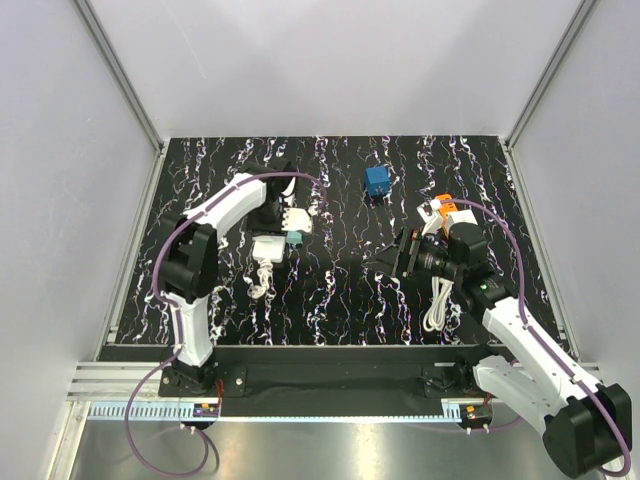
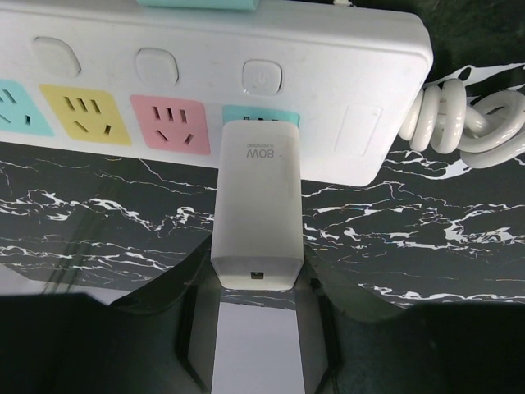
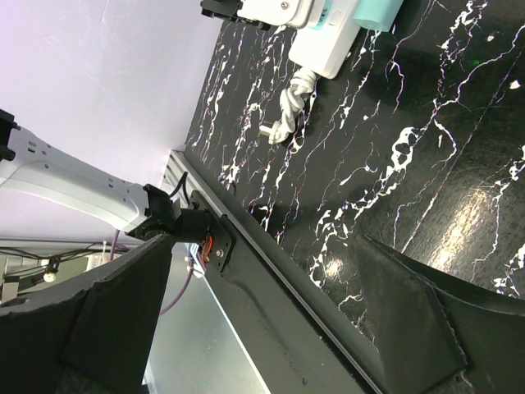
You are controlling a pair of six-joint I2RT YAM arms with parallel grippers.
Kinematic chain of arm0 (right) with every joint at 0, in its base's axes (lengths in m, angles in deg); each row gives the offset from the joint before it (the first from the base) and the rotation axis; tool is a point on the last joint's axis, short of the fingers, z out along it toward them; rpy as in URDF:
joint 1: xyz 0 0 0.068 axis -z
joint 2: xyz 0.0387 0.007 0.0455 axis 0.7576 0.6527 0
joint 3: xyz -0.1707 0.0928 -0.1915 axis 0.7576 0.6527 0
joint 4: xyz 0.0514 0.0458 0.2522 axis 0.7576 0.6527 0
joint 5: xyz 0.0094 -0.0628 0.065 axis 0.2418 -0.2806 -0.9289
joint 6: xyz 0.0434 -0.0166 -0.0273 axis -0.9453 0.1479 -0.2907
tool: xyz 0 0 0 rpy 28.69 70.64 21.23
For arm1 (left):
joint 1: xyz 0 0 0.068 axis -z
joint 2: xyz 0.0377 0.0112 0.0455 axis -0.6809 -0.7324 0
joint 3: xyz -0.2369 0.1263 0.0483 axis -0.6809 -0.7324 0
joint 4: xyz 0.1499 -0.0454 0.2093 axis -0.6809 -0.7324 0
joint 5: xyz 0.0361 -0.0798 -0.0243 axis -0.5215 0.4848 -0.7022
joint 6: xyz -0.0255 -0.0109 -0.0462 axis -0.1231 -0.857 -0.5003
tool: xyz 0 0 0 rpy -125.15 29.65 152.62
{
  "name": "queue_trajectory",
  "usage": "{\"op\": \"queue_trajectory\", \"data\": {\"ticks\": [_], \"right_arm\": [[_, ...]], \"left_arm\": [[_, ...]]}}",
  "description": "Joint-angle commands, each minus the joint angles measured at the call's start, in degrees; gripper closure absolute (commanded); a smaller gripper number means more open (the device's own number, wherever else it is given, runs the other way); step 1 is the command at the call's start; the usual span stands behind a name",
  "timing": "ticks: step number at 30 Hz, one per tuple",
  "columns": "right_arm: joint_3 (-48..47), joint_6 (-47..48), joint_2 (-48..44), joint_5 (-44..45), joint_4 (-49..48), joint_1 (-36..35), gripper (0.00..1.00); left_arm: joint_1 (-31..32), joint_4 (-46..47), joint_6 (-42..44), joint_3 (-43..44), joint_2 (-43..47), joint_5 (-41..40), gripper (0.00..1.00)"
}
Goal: Insert the plug
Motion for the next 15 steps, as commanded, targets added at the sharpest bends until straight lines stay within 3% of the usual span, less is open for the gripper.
{"op": "queue_trajectory", "data": {"ticks": [1,15], "right_arm": [[0.18,1.34,-1.24,0.72,-0.41,-0.28,0.0],[0.27,2.66,-3.0,1.86,1.61,-0.89,0.0]], "left_arm": [[1.94,3.68,-1.9,-2.45,-7.04,6.39,1.0],[5.63,-2.74,-3.49,1.41,-11.17,-1.51,1.0]]}}
